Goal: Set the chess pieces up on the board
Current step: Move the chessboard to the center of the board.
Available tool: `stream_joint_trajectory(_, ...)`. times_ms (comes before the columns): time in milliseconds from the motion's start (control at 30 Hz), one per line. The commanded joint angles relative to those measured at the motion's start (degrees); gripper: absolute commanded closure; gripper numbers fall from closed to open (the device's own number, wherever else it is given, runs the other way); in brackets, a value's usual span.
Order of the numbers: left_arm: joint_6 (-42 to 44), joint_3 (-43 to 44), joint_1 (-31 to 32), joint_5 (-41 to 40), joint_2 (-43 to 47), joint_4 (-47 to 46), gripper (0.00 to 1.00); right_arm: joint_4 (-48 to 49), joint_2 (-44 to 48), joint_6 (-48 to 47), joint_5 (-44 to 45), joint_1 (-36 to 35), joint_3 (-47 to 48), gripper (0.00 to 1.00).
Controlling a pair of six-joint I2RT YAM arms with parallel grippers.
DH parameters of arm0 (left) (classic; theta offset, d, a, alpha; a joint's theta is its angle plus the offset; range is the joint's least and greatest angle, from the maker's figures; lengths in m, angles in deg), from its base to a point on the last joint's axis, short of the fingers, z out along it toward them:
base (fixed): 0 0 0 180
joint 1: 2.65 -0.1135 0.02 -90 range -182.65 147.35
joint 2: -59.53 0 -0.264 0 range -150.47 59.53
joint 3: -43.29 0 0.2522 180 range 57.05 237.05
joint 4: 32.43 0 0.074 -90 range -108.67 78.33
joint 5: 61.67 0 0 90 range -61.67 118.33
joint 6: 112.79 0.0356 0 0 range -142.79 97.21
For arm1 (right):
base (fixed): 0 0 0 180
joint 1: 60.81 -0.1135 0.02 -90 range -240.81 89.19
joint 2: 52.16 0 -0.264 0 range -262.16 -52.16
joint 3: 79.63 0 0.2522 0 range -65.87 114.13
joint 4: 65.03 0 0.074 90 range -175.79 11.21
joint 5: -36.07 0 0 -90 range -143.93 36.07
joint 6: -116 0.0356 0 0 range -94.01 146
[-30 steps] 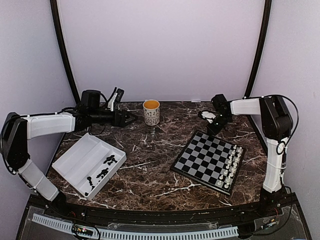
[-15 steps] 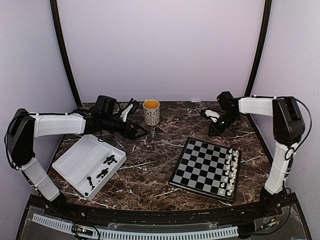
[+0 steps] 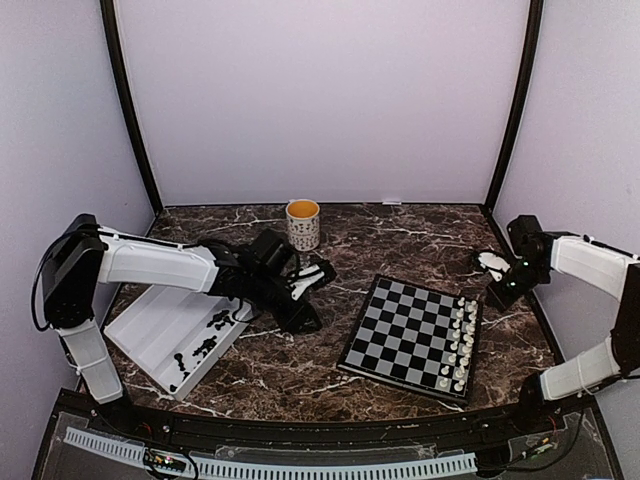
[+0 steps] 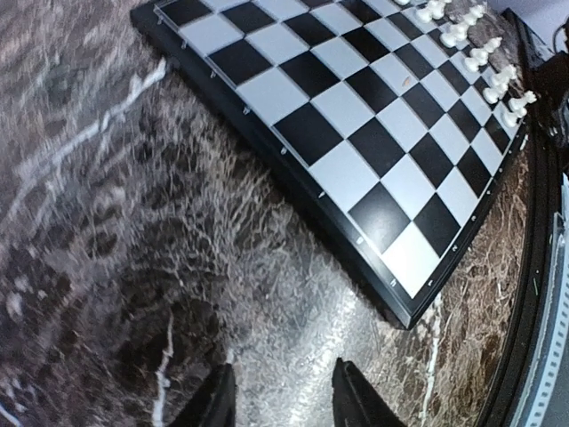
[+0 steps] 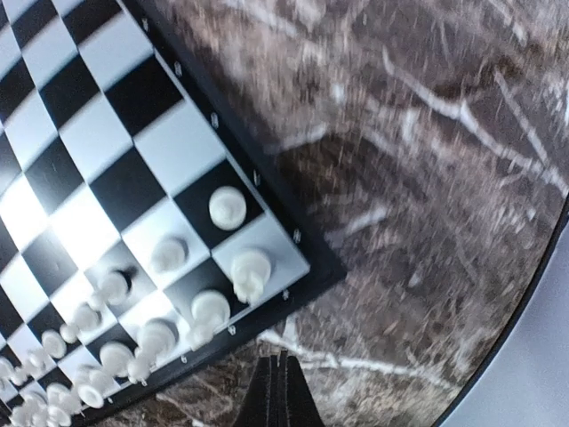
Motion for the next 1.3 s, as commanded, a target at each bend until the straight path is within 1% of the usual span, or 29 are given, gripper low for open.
stream_joint_trajectory(0,1.79,1.43,1.1,-0.8,-2.75,6.03,0.67,-3.02,2.56,-2.75,2.43,2.06,-4.19,1.0)
stream_joint_trajectory(100,2.75,1.25,2.15,-0.11,-3.8,5.92,0.7,-2.45,2.11,-4.15,3.78,4.9,-6.51,1.0)
stream_joint_trajectory(233,4.1,1.15,3.72,-1.06,-5.06,5.42,0.7,-1.65,0.1,-4.6,3.12,6.76,-7.74,1.0)
stream_joint_trajectory(367,3.67,1.32,4.3,-0.88,-6.42,3.9,0.69,0.24,-3.77,-3.47,0.81,7.34,-7.57,1.0)
stream_joint_trajectory(500,2.62,1.69,4.41,-1.0,-7.35,2.64,0.7,1.73,-7.96,-1.94,-2.64,8.12,-5.49,1.0)
stream_joint_trajectory(700,1.12,0.94,4.42,-3.86,-8.81,-0.25,0.69,4.87,-12.41,-0.13,-6.23,8.21,-3.6,1.0)
stream_joint_trajectory(833,1.1,1.19,4.78,-2.89,-9.88,-1.32,0.7,6.57,-15.49,1.28,-9.71,8.21,-1.65,1.0)
stream_joint_trajectory(1000,0.98,1.56,5.6,0.48,-9.84,-2.25,0.7,6.93,-19.0,1.7,-12.49,8.21,1.7,1.0)
stream_joint_trajectory(1267,1.72,3.01,9.17,1.04,-12.0,-4.24,0.7,5.84,-23.27,2.27,-16.67,8.21,7.46,1.0)
